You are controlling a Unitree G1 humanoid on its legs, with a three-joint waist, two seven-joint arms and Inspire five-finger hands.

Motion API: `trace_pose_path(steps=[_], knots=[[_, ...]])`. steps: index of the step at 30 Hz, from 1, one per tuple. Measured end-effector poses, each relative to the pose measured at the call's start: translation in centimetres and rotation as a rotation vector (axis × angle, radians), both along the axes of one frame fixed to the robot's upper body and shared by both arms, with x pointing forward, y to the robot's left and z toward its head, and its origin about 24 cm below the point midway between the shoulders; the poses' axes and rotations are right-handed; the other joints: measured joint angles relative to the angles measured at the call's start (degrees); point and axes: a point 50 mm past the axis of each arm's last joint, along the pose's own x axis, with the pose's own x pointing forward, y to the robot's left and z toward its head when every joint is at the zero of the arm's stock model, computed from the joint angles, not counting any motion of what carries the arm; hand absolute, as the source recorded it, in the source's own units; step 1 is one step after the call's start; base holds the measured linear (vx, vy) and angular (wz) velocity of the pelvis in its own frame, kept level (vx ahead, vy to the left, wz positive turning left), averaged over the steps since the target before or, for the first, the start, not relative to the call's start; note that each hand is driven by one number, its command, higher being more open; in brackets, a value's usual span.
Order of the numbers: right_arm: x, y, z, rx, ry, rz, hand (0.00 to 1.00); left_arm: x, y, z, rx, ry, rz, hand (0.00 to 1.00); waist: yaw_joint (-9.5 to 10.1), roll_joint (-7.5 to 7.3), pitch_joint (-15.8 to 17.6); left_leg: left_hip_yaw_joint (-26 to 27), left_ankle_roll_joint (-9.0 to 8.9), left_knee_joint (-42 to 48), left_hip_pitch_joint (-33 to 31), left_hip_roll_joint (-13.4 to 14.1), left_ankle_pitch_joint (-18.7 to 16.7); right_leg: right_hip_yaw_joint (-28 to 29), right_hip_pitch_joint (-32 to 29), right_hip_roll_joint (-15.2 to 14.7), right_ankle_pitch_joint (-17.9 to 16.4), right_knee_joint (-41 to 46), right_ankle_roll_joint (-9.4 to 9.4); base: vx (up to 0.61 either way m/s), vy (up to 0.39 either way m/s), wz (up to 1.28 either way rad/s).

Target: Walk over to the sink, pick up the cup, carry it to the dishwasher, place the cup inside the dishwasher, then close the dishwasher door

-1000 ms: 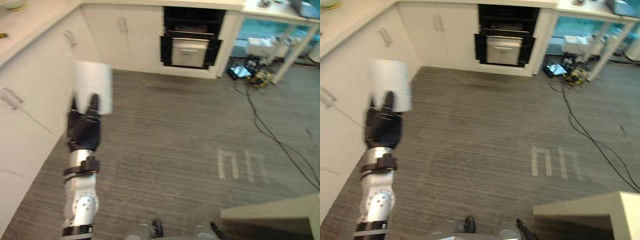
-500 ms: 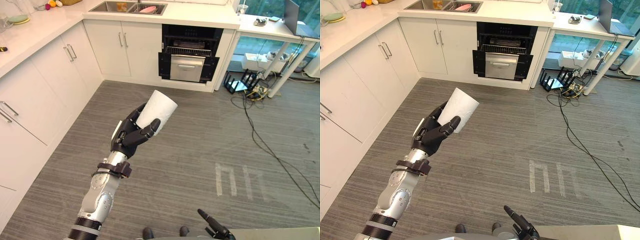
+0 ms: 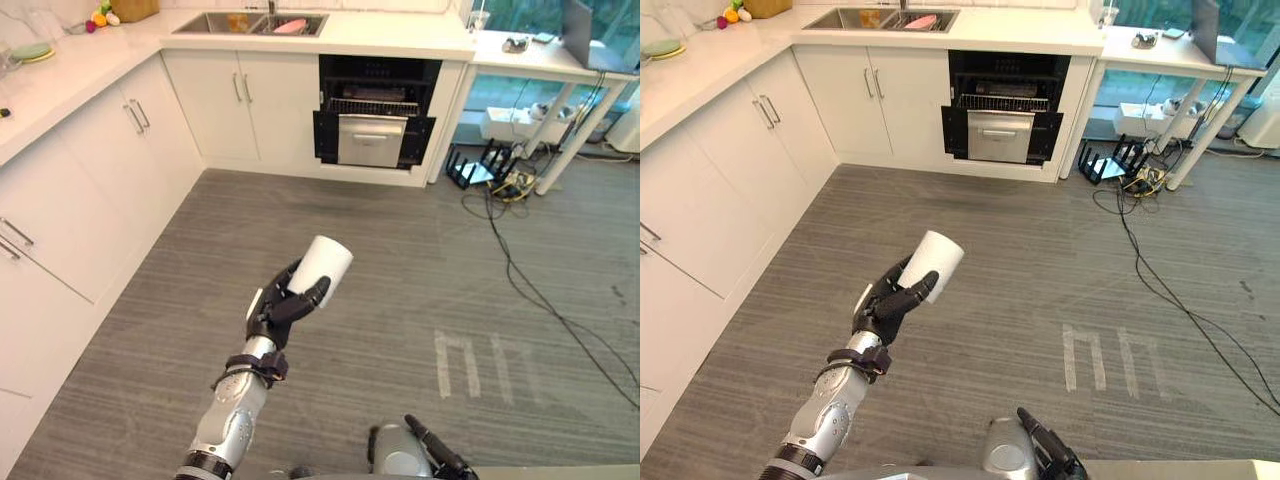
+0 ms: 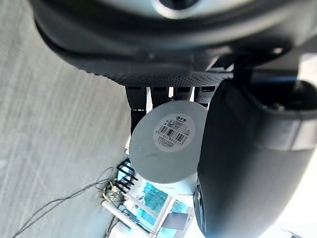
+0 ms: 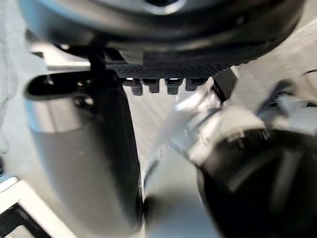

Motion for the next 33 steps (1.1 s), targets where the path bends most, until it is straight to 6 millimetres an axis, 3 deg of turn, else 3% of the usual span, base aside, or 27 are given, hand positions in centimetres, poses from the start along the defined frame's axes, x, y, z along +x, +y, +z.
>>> trace_pose_path(steps=[1,3,5,7,8,10,11,12,13,14,15,16,17,18,20,21,22,23,24,25,26,27,28,29,30,32,33], knots=[[-0.2,0.1,-0.1,-0.006,0.014,-0.007,1.00,0.4,-0.1,0.4,0.006,-0.017,-0.008,0.00,0.02,-0.35,0.0,-1.7,-0.36,-0.1,0.1,0.2,-0.3,1.0,-0.3,0.8,3.4,-10.3,1.95,0.27,-0.108,0.73],[-0.5,0.0,-0.1,-0.019,0.037,-0.017,1.00,0.8,0.1,0.7,0.008,-0.029,0.002,0.00,0.20,-1.15,-0.2,-3.5,-1.54,0.5,0.9,0.0,-2.0,1.6,0.3,0.8,9.8,-25.4,3.22,0.29,-0.166,0.54],[-1.1,-0.2,-0.2,-0.035,0.064,-0.025,1.00,0.9,0.7,0.6,0.002,-0.021,0.026,0.00,0.22,-1.19,0.3,-5.1,-3.10,2.0,2.9,0.0,-5.0,2.3,1.3,0.3,16.3,-26.9,5.19,0.40,-0.270,0.45],[-1.3,-0.4,-0.1,-0.050,0.069,-0.037,1.00,0.8,0.9,0.5,-0.003,-0.016,0.038,0.00,0.22,0.21,0.0,-6.5,-3.92,2.0,4.7,1.6,-7.1,2.6,-0.4,1.4,16.2,-19.3,4.73,0.51,-0.310,0.42],[-1.2,-0.6,0.0,-0.058,0.064,-0.051,1.00,0.7,0.7,0.4,-0.006,-0.015,0.030,0.00,0.58,1.36,-0.8,-7.2,-3.75,1.1,6.4,3.2,-8.5,1.9,-1.7,2.8,12.3,-13.4,1.47,0.37,-0.210,0.27],[-0.8,-0.7,0.1,-0.078,0.064,-0.046,1.00,0.6,0.5,0.3,-0.008,-0.013,0.026,0.00,1.21,1.73,-1.5,-7.0,-4.53,2.4,7.3,4.6,-7.4,0.7,-1.8,3.3,7.8,-9.6,0.59,0.44,-0.216,0.20],[-0.9,-0.7,0.1,-0.082,0.067,-0.045,1.00,0.4,0.3,0.2,-0.011,-0.007,0.025,0.00,1.20,1.44,-2.0,-6.8,-4.69,4.0,6.8,4.6,-6.4,0.3,-1.5,3.0,7.2,-9.1,0.73,0.51,-0.253,0.28],[-1.2,-0.9,0.1,-0.087,0.072,-0.062,1.00,0.1,0.0,-0.1,-0.014,0.006,0.017,0.00,1.01,1.31,-2.8,-6.7,-7.14,8.8,4.9,4.5,-4.5,-0.6,-0.1,2.4,6.2,-9.2,-0.03,0.42,-0.226,0.35],[-1.5,-1.2,0.1,-0.096,0.081,-0.078,1.00,0.0,-0.5,-0.2,-0.014,0.007,0.005,0.00,1.03,1.48,-2.9,-6.1,-11.34,15.8,2.5,4.8,-2.0,-1.2,2.5,2.2,5.1,-10.6,-0.20,0.42,-0.222,0.34],[-1.6,-1.3,0.1,-0.105,0.088,-0.069,1.00,0.0,-0.7,-0.2,-0.017,0.006,0.005,0.00,1.14,1.76,-3.1,-5.6,-13.15,20.3,0.6,5.4,-0.4,-1.4,3.8,2.3,4.9,-11.7,-0.32,0.42,-0.199,0.21],[-1.7,-1.5,0.1,-0.126,0.099,-0.036,1.00,0.0,-0.8,-0.1,-0.022,0.006,0.016,0.00,1.41,2.82,-3.4,-3.8,-15.09,31.1,-4.3,7.7,4.3,-1.7,7.2,3.1,4.7,-15.1,-0.67,0.42,-0.127,0.07],[-1.6,-1.6,0.2,-0.148,0.102,0.001,1.00,0.0,-0.8,-0.1,-0.024,0.006,0.031,0.00,1.76,3.40,-2.9,-2.0,-13.50,42.9,-9.0,11.2,7.0,-2.1,12.1,4.8,4.5,-19.1,-1.39,0.48,-0.120,0.01],[-1.7,-1.7,0.2,-0.158,0.103,0.015,1.00,0.1,-0.8,0.0,-0.025,0.004,0.035,0.00,2.15,3.78,-2.8,-0.8,-11.45,48.4,-11.0,12.9,5.6,-2.1,14.3,5.6,4.4,-20.5,-1.61,0.40,-0.074,-0.12],[-1.6,-1.9,0.3,-0.177,0.093,0.020,1.00,0.1,-0.5,0.1,-0.027,0.005,0.043,0.00,2.72,3.69,-2.6,1.5,-8.13,54.4,-14.2,14.9,2.7,-2.0,18.6,6.0,4.3,-23.0,-1.70,0.47,-0.099,-0.26],[-0.3,-2.6,0.8,-0.218,0.030,0.028,1.00,0.1,0.0,0.5,-0.032,-0.010,0.064,0.00,3.38,3.49,-2.4,7.3,-5.13,53.3,-18.1,16.5,-0.2,-0.7,23.4,5.5,4.4,-26.7,-1.45,0.44,-0.047,-0.44],[1.4,-3.0,1.5,-0.251,-0.043,0.035,1.00,0.1,0.2,1.1,-0.034,-0.038,0.068,0.00,4.22,3.38,-2.4,11.4,-3.92,47.2,-20.1,16.3,-1.2,0.6,24.6,4.1,4.5,-27.7,-1.34,0.32,0.038,-0.56],[2.7,-3.3,2.1,-0.271,-0.105,0.036,1.00,0.1,0.3,1.6,-0.030,-0.058,0.068,0.00,4.55,3.09,-2.2,13.5,-3.91,40.5,-21.2,15.1,-1.2,1.2,25.0,2.7,4.5,-28.0,-1.32,0.48,0.116,-0.56],[5.1,-3.5,3.3,-0.315,-0.212,0.059,1.00,0.1,0.1,2.2,-0.029,-0.086,0.060,0.00,4.61,2.51,-1.8,14.6,-4.91,26.2,-22.4,11.7,-0.2,1.6,25.7,0.4,4.4,-27.9,-1.21,0.39,0.129,-0.34],[5.9,-3.6,3.8,-0.329,-0.253,0.062,1.00,0.1,0.0,2.4,-0.030,-0.096,0.058,0.00,4.71,2.42,-1.7,14.5,-5.46,19.8,-22.6,10.4,1.4,1.7,25.9,-0.4,4.4,-27.8,-1.07,0.46,0.195,-0.34],[7.0,-3.7,4.7,-0.358,-0.323,0.071,1.00,-0.2,-0.1,2.8,-0.032,-0.112,0.058,0.00,4.93,2.63,-1.8,13.4,-7.00,6.3,-22.1,8.4,6.1,1.8,26.5,-1.2,3.8,-27.7,0.59,0.31,0.170,-0.30],[7.5,-3.8,5.1,-0.374,-0.354,0.077,1.00,-0.3,-0.1,3.0,-0.033,-0.121,0.058,0.00,5.13,3.04,-1.9,12.9,-8.08,1.0,-21.8,8.1,8.5,1.9,27.0,-1.1,3.1,-27.7,1.80,0.40,0.246,-0.38],[8.0,-4.0,5.7,-0.396,-0.398,0.084,1.00,-0.4,-0.1,3.2,-0.041,-0.137,0.061,0.00,5.41,4.45,-2.1,12.2,-8.15,-3.6,-21.5,9.1,10.0,2.1,29.0,-0.1,0.4,-27.6,5.37,0.35,0.239,-0.30],[8.1,-3.7,5.7,-0.390,-0.408,0.082,1.00,-0.4,0.1,3.2,-0.034,-0.143,0.065,0.00,5.56,4.27,-2.0,12.2,-5.58,-2.2,-21.2,9.3,15.5,2.3,30.4,-0.7,-1.2,-27.4,6.19,0.49,0.364,-0.34],[8.6,-2.9,5.7,-0.373,-0.429,0.082,1.00,-0.5,0.7,2.9,-0.024,-0.133,0.080,0.00,5.77,2.71,-1.4,12.8,-2.34,2.3,-21.1,8.7,18.8,2.2,31.9,-2.7,-2.4,-26.6,6.92,0.37,0.299,-0.21],[8.6,-2.7,5.7,-0.370,-0.439,0.081,1.00,-0.6,0.9,2.8,-0.019,-0.130,0.088,0.00,5.82,2.50,-1.2,12.5,-1.93,3.9,-21.5,8.4,18.4,2.4,31.9,-3.2,-2.4,-25.9,6.87,0.41,0.301,-0.07],[8.2,-2.5,5.6,-0.366,-0.442,0.080,1.00,-1.2,1.5,2.5,-0.011,-0.122,0.106,0.00,6.00,1.58,-0.9,10.6,-1.00,12.8,-23.0,5.3,10.7,2.9,31.6,-6.5,-1.9,-20.0,6.46,0.39,0.259,0.13],[8.0,-2.5,5.6,-0.367,-0.441,0.079,1.00,-1.3,1.6,2.4,-0.012,-0.121,0.109,0.00,5.91,1.51,-1.0,10.5,-0.84,14.4,-23.2,4.8,9.2,2.8,31.5,-7.2,-1.8,-18.3,6.53,0.36,0.224,0.15]])
